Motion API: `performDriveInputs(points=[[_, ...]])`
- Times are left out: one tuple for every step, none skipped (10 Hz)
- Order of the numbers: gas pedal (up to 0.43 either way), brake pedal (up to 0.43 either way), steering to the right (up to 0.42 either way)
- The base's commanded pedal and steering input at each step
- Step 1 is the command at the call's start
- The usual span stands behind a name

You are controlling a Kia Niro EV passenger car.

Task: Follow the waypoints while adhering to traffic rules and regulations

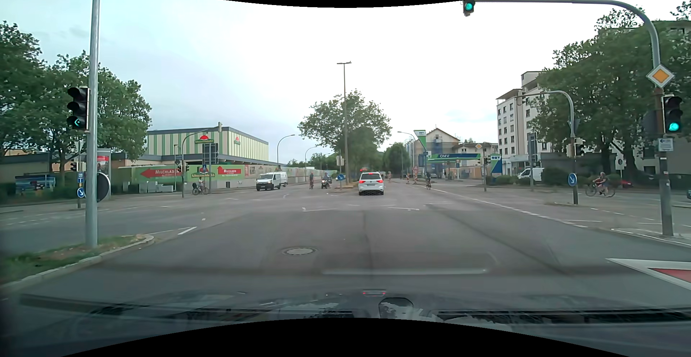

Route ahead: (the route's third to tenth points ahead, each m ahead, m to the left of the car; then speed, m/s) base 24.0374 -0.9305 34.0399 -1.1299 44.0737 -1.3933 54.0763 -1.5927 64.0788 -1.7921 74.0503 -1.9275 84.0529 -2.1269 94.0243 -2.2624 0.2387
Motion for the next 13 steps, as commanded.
performDriveInputs(points=[[0.0,0.183,0.002],[0.0,0.183,0.002],[0.0,0.183,0.001],[0.0,0.183,0.002],[0.0,0.195,0.002],[0.0,0.207,0.002],[0.0,0.213,0.001],[0.0,0.226,0.001],[0.0,0.232,0.002],[0.0,0.232,0.002],[0.0,0.238,0.001],[0.0,0.244,0.002],[0.0,0.244,0.002]])
